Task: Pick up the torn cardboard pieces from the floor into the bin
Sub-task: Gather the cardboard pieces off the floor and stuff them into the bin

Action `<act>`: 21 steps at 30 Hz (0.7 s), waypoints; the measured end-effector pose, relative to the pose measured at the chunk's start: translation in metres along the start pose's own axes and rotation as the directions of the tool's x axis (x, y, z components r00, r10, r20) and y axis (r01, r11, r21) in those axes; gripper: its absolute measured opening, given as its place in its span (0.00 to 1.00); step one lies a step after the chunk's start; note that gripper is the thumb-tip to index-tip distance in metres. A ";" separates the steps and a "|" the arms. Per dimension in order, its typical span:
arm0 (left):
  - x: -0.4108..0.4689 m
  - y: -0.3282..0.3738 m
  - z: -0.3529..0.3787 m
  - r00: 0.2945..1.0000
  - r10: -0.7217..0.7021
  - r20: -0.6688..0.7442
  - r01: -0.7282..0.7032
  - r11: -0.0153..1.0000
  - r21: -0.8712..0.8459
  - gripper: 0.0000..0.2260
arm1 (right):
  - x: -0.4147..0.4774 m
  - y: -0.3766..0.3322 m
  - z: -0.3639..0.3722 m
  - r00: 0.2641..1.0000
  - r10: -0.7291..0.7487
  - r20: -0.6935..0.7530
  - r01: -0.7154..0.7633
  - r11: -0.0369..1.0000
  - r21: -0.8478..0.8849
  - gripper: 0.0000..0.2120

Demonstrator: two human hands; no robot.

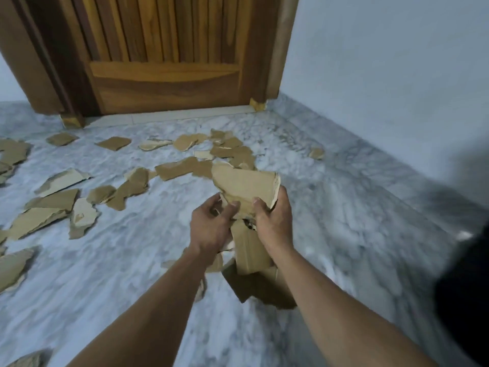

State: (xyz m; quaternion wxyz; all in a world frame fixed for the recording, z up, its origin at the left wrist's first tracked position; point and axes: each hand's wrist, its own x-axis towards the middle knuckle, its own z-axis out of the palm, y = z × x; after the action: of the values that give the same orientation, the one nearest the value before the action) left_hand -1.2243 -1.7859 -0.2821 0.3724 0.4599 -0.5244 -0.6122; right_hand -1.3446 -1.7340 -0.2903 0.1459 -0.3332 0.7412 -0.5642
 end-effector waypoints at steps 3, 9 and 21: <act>-0.022 0.043 0.053 0.992 0.104 0.076 -0.104 0.995 -0.007 0.23 | 0.011 -0.029 -0.068 0.992 -0.047 -0.120 0.044 0.999 -0.029 0.18; -0.078 0.127 0.173 0.924 0.244 0.296 -0.192 0.962 -0.193 0.30 | 0.025 -0.097 -0.226 0.930 -0.185 -0.318 0.152 0.981 -0.124 0.14; -0.182 0.186 0.411 0.744 0.435 0.508 -0.367 0.901 -0.233 0.31 | 0.021 -0.097 -0.490 0.697 -0.327 -0.638 0.235 0.945 -0.227 0.12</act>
State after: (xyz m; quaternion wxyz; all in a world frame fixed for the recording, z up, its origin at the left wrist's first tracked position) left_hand -1.5667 -1.5239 -0.0569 0.3556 0.1187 -0.6582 -0.6528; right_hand -1.6182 -1.3998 -0.0394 -0.2388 -0.2271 0.7186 -0.6125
